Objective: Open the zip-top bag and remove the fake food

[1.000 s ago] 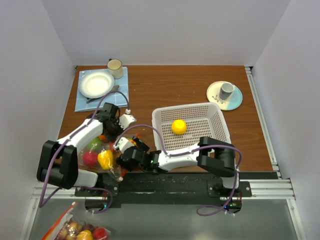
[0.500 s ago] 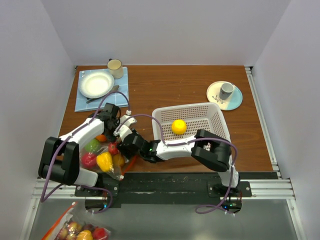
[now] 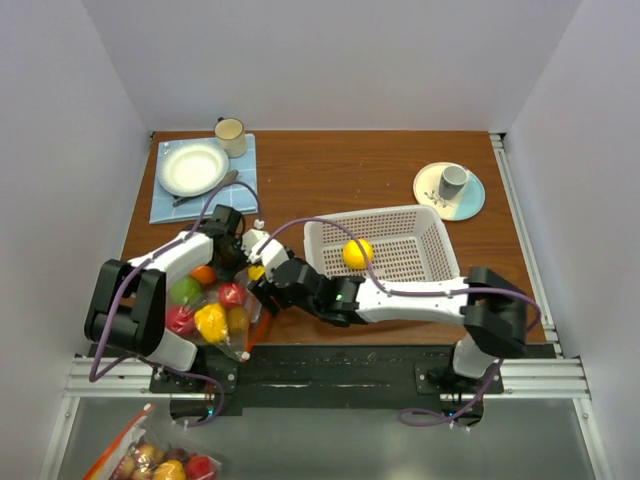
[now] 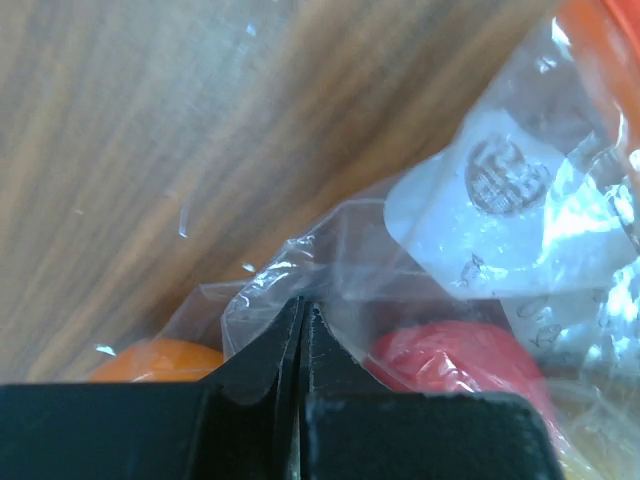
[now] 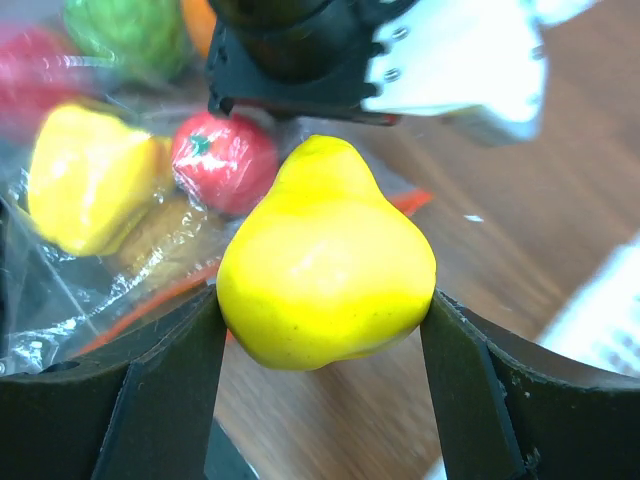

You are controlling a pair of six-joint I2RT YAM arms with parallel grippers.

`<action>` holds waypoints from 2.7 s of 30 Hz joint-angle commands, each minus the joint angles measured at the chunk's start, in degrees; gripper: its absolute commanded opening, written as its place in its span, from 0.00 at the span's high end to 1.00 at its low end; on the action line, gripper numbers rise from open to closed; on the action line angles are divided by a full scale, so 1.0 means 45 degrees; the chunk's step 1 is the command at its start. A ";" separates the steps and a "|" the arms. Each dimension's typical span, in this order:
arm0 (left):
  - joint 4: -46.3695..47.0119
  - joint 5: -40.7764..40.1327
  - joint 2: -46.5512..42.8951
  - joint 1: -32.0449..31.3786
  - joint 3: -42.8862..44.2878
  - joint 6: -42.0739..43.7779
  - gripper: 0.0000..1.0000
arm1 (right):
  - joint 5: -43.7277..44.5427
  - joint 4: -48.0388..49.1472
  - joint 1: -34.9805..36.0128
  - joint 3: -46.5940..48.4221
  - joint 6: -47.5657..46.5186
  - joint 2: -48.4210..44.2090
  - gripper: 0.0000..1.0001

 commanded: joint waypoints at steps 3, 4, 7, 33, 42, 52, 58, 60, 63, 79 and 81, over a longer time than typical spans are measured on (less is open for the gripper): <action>0.0168 0.0016 0.0270 0.0332 0.2145 -0.0453 0.98 | 0.3478 -0.3046 -0.0038 0.0114 -0.0078 -0.1849 0.71; -0.0182 0.0249 0.0308 0.0332 0.2500 -0.0569 0.98 | 0.4006 -0.3164 -0.0116 -0.0063 -0.0079 -0.2066 0.72; -0.1041 0.1145 0.0523 0.0294 0.4062 -0.0978 0.98 | 0.5453 -0.3553 -0.1013 -0.0532 0.0252 -0.2615 0.77; -0.6785 0.3608 -0.3325 0.8868 0.2250 0.5583 0.90 | 0.2804 -0.1568 0.1249 -0.0493 0.0058 -0.1132 0.03; -0.4331 0.3104 -0.2700 0.7716 -0.0228 0.4725 0.89 | 0.1687 0.0663 0.1563 -0.0476 0.0078 0.0976 0.14; -0.2179 0.2712 -0.1509 0.6175 -0.0934 0.3416 0.91 | 0.0321 0.1229 0.1524 0.0658 -0.0059 0.2794 0.09; -0.1104 0.2225 -0.0845 0.4729 -0.0876 0.2224 0.93 | -0.1260 0.2108 0.1485 0.0717 0.0078 0.3282 0.01; -0.0948 0.2088 -0.0708 0.4610 -0.0798 0.2106 0.93 | -0.1457 0.2148 0.1446 0.0814 0.0097 0.3400 0.01; -0.0792 0.1679 -0.0609 0.4571 -0.0875 0.2164 0.93 | -0.1827 0.2147 0.1154 0.0873 0.0526 0.3731 0.01; 0.1396 -0.1505 0.0794 0.4610 -0.0955 0.1462 1.00 | -0.0542 0.0118 0.0119 -0.1293 0.0139 -0.1166 0.55; 0.1630 -0.1759 0.0953 0.4629 -0.0798 0.1208 1.00 | -0.0035 -0.0290 -0.0271 -0.1685 0.0000 -0.2219 0.55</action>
